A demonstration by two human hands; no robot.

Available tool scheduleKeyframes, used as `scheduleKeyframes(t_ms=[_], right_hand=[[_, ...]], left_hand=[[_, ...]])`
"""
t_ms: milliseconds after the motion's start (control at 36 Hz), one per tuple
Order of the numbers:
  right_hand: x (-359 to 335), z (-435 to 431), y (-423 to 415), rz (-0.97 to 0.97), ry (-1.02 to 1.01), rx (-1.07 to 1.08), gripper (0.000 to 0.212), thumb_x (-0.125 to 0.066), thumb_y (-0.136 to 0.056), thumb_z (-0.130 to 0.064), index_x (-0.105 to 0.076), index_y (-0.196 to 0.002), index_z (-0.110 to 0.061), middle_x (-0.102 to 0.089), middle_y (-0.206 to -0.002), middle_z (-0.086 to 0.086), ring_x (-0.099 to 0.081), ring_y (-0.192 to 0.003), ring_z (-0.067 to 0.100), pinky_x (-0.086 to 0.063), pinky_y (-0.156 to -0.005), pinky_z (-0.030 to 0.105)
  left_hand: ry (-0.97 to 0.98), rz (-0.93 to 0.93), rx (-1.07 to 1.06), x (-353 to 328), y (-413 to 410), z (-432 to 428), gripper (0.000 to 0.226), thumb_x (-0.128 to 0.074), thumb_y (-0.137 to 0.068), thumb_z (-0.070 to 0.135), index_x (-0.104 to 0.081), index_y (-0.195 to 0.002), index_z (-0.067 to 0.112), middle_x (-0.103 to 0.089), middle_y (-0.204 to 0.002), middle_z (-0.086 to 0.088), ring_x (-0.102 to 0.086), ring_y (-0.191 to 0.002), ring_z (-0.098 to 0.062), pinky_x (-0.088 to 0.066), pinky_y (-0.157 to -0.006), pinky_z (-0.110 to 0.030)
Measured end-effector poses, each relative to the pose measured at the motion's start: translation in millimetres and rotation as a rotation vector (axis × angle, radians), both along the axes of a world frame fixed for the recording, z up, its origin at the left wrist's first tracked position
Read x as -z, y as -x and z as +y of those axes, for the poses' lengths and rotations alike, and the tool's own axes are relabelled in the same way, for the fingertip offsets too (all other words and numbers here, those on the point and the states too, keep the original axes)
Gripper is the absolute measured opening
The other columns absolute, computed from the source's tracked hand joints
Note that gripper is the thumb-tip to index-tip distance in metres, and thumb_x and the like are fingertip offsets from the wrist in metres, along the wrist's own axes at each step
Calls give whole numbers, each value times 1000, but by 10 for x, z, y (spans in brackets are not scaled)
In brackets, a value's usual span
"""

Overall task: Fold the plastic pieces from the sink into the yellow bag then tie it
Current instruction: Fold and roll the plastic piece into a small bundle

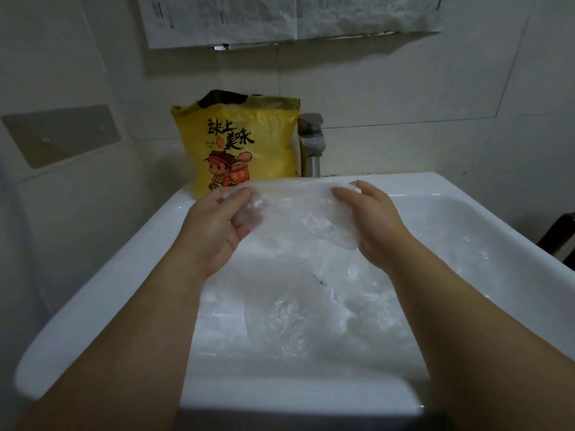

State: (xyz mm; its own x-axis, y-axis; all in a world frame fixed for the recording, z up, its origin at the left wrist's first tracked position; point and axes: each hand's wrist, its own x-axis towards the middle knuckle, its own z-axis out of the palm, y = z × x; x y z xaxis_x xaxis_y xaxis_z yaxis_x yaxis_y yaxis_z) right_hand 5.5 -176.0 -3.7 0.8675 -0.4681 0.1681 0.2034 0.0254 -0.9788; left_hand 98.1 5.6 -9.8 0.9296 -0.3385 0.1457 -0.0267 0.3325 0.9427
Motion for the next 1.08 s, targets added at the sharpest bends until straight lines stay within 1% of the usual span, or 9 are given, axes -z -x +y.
scheduleKeyframes(t_ms=[111,250,417,528,639,722,778,889,1083], right_hand=[[19,4,-30,-36,2,102,8,-55,-96,-24,-59,-97,-17,-65,-97,7,-65,-89,25,-58,-77,37],[43,-22,-37,-21,152,208,10,-57,-95,-31,-58,-98,-22,-59,-89,-1,-59,-78,15,-50,-49,23],[50,-13,5,6,351,216,29,-64,-90,-31,-61,-88,-3,-60,-76,14,-57,-65,19,-48,-41,26],[48,25,-2,1,410,205,41,-68,-86,-34,-62,-91,6,-61,-84,28,-56,-68,26,-52,-58,42],[28,-4,10,-8,231,202,39,-71,-84,-30,-61,-85,7,-58,-72,13,-57,-66,21,-46,-60,31],[-22,-44,36,44,-64,84,25,-71,-84,-29,-65,-93,-8,-65,-80,6,-63,-69,18,-51,-58,28],[-65,-70,60,49,-315,-136,37,-71,-80,-33,-62,-110,-13,-68,-93,7,-67,-78,22,-53,-61,31],[-52,-59,54,129,-294,-342,66,-77,-68,-35,-54,-128,-17,-69,-109,8,-68,-93,24,-54,-81,42],[-34,-110,8,-37,-436,-110,33,-66,-84,-2,-58,-115,1,-70,-102,17,-70,-86,26,-59,-71,32]], left_hand=[[-89,-37,-51,26,38,-36,8,-53,-98,15,-59,-100,10,-60,-102,-14,-59,-94,-20,-56,-78,-28],[-218,-81,-217,34,44,-24,16,-58,-96,24,-59,-83,16,-50,-62,6,-46,-50,-2,-50,-56,-18],[-464,-293,-446,62,32,-1,43,-69,-86,40,-52,-121,22,-54,-121,8,-52,-113,-9,-40,-82,-16],[-423,-324,-190,-22,151,15,75,-77,-65,48,-47,-132,30,-52,-131,9,-51,-120,-6,-42,-92,-19],[-700,-302,75,26,249,-19,61,-82,-64,34,-64,-120,20,-67,-107,11,-63,-87,4,-45,-67,-8],[-658,-263,77,49,233,-19,21,-80,-74,19,-71,-93,16,-71,-82,7,-63,-65,-1,-49,-57,-13],[-563,-198,41,40,206,-11,13,-76,-79,14,-68,-88,18,-69,-77,11,-58,-59,-2,-48,-53,-13],[-457,-116,67,12,201,-10,5,-73,-82,14,-68,-83,13,-59,-63,7,-46,-55,-7,-44,-49,-14],[-473,-27,226,-39,230,25,19,-72,-72,23,-67,-88,14,-59,-55,10,-59,-54,-1,-50,-52,-15]])
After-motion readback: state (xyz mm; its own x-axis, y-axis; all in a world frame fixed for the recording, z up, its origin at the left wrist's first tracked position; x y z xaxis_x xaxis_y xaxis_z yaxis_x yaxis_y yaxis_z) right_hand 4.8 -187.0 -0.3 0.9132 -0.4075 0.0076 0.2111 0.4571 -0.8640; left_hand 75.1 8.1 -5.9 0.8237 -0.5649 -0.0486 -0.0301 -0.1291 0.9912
